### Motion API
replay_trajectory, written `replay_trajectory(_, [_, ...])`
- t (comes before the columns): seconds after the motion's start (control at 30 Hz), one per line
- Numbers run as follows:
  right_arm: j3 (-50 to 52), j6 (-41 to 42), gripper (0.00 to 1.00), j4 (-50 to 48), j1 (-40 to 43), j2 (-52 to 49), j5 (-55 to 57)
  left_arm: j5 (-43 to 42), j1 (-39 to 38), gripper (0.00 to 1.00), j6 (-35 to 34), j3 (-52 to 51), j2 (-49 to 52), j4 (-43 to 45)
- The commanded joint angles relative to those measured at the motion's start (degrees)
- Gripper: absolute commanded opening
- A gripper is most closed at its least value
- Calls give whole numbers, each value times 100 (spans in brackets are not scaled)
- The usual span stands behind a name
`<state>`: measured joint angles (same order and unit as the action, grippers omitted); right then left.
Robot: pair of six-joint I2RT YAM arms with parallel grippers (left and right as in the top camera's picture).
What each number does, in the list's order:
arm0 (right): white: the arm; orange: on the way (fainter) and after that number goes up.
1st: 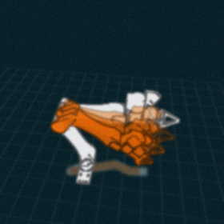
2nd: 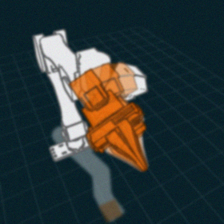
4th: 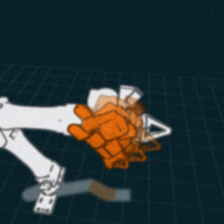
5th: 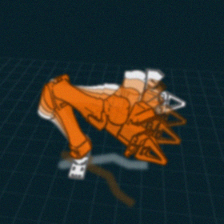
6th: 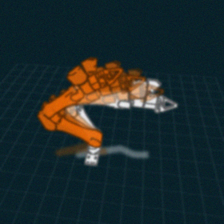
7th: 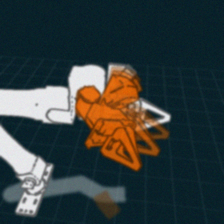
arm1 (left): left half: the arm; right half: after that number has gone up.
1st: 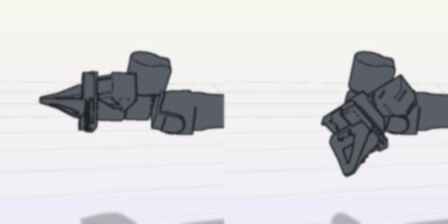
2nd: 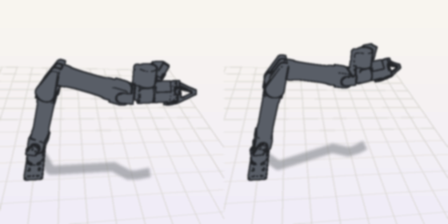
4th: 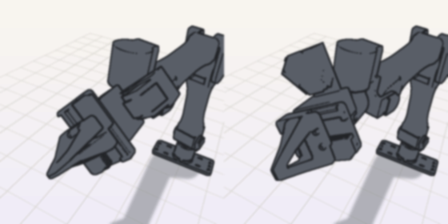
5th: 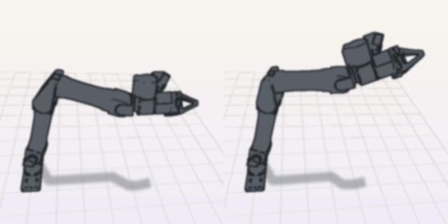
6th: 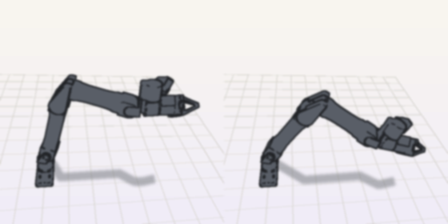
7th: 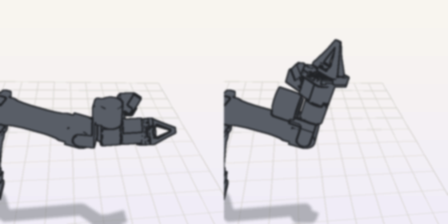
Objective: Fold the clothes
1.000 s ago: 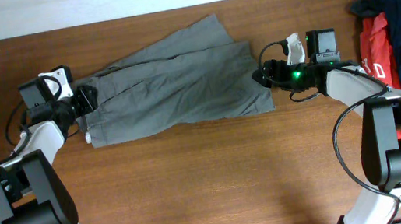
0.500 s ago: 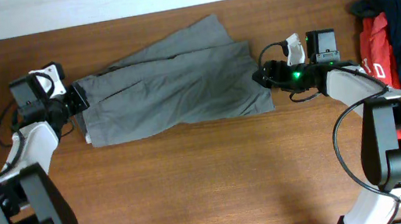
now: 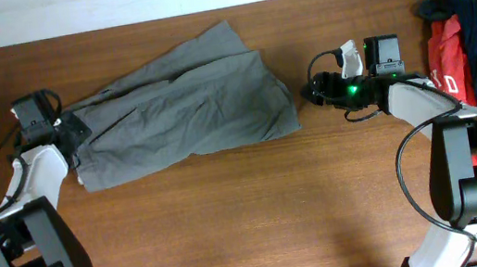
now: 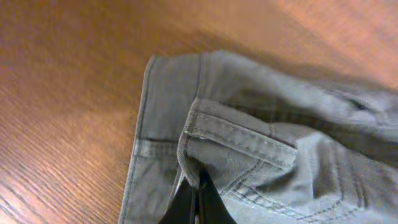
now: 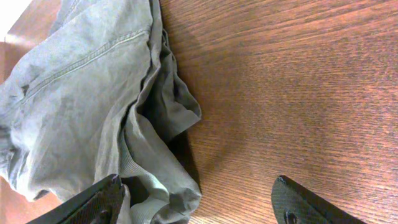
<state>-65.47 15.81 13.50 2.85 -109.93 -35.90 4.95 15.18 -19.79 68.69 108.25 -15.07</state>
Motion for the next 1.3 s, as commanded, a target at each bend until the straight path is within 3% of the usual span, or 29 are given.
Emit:
replay_trajectory(0.0, [-48, -144, 83, -98, -31, -39, -127, 153, 37, 0, -149, 72, 201, -120])
replay_trajectory(0.13, [-48, -839, 88, -501, -160, -39, -284, 122, 35, 0, -4, 74, 201, -173])
replay_trajectory(0.5, [-116, -828, 86, -929, -367, -37, -555, -133, 35, 2, 37, 81, 20, -177])
replay_trajectory(0.53, [-142, -826, 84, -925, -391, -37, -664, -160, 35, 13, 37, 81, -15, -212])
replay_trajectory(0.6, [-175, -826, 79, -896, -433, -31, -769, -260, 37, 45, 37, 81, -103, -332])
replay_trajectory(0.83, [-553, -905, 80, -225, -466, 330, -734, -586, 35, 56, 752, 92, -815, -957])
replay_trajectory(1.0, [-1209, -1008, 83, 1167, -754, 612, 527, -1237, 35, 63, 1322, 92, -1322, -1467])
replay_trajectory(1.07, [-1392, -1005, 71, 1582, -990, 588, 859, -1532, 35, 64, 1460, 92, -1464, -1665])
replay_trajectory(1.1, [-1399, -1005, 58, 1637, -1121, 568, 933, -1705, 35, 64, 1508, 92, -1534, -1755])
replay_trajectory(1.13, [-1397, -1005, 28, 1652, -1259, 538, 1010, -1845, 35, 64, 1534, 92, -1589, -1821])
replay_trajectory(1.17, [-1397, -1005, 18, 1626, -1405, 470, 1163, -1996, 35, 64, 1537, 92, -1650, -1891])
replay_trajectory(1.27, [-1397, -1008, 14, 1303, -1821, 181, 1729, -2345, 35, 64, 1537, 90, -1801, -2072])
